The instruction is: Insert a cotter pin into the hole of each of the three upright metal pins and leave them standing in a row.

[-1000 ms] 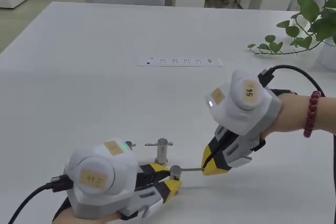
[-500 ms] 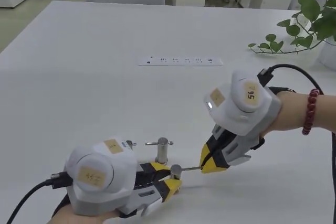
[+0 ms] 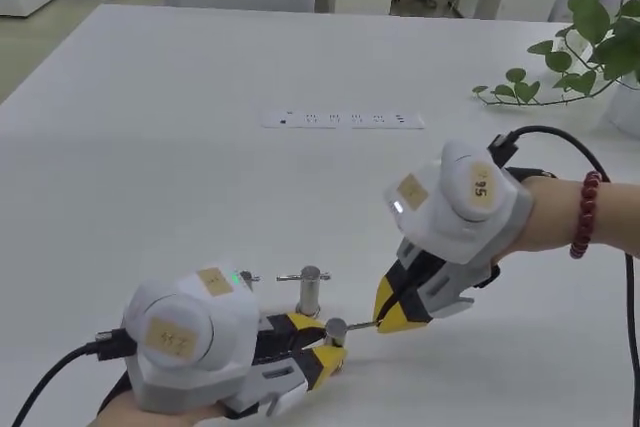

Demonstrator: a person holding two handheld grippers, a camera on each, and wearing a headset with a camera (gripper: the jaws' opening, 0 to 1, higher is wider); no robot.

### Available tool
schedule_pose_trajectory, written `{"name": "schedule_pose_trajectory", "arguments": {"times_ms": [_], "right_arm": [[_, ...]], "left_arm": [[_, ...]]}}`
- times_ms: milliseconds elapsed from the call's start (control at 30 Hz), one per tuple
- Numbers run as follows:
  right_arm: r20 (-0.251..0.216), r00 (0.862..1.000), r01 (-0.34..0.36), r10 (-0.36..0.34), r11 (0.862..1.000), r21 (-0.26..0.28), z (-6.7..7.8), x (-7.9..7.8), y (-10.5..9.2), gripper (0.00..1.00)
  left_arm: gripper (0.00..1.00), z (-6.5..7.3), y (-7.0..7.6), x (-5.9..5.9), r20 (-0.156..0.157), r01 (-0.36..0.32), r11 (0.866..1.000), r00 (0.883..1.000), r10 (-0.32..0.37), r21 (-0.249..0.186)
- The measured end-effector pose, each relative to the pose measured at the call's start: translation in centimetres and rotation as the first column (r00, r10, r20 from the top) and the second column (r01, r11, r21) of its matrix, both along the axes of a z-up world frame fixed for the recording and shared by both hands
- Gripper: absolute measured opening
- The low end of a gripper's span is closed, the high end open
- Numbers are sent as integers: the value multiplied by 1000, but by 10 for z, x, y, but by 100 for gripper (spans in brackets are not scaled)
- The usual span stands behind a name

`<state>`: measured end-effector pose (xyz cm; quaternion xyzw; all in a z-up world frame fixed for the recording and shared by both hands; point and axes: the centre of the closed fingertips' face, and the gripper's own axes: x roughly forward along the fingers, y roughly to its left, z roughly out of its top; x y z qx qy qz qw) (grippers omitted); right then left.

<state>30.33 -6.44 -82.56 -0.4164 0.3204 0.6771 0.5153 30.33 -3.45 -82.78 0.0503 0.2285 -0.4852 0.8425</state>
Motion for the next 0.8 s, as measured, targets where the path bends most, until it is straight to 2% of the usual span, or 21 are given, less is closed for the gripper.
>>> {"name": "schedule_pose_trajectory", "arguments": {"times_ms": [567, 800], "right_arm": [[-9, 1000, -2, 3, 999, 32, 3, -3, 11, 4], [-14, 1000, 1, -1, 999, 42, 3, -4, 17, 4]], "left_arm": [[12, -2, 0, 0, -24, -14, 1000, 1000, 14, -24], [12, -2, 0, 0, -25, -17, 999, 1000, 17, -28]]}}
